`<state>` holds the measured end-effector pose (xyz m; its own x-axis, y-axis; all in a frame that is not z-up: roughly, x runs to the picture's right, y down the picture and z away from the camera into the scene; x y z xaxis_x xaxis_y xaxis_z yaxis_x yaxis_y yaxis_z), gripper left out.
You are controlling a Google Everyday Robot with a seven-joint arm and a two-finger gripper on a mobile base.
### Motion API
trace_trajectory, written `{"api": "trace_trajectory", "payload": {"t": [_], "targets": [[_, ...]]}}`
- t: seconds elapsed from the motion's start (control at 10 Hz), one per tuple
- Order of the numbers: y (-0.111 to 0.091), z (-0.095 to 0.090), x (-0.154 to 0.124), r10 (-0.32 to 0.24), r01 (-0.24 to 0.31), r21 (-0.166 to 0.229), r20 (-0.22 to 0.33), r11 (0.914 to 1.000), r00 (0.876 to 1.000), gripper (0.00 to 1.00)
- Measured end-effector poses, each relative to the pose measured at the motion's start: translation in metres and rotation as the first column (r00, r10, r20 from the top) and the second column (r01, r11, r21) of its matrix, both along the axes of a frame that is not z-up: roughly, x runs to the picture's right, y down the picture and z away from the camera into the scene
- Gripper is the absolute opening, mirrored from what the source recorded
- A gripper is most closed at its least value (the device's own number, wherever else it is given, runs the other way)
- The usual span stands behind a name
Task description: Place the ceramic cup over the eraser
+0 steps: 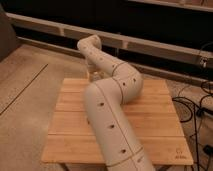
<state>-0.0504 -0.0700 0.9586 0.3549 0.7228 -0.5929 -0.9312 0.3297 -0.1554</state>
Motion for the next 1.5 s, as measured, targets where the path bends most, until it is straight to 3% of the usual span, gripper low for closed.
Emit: {"api": "trace_trajectory", "payload": {"t": [0.2, 0.4, 0.6, 1.2, 1.3, 1.5], "targets": [[0.0000, 0.0000, -0.0002, 0.000, 0.000, 0.000, 0.000, 1.0000, 1.000, 0.32], [0.0000, 0.0000, -0.0006, 0.000, 0.000, 0.000, 0.001, 1.0000, 1.000, 0.17], [0.0000, 0.0000, -0.0002, 0.000, 0.000, 0.000, 0.000, 1.0000, 1.000, 0.14], [0.0004, 0.0005, -0.0001, 0.001, -0.001, -0.001, 0.000, 1.0000, 1.000, 0.71], [0.0007, 0.0006, -0.0004, 0.000, 0.000, -0.001, 0.000, 1.0000, 1.000, 0.78], [0.0014, 0.0010, -0.0010, -0.002, 0.002, -0.002, 0.000, 1.0000, 1.000, 0.80]]}}
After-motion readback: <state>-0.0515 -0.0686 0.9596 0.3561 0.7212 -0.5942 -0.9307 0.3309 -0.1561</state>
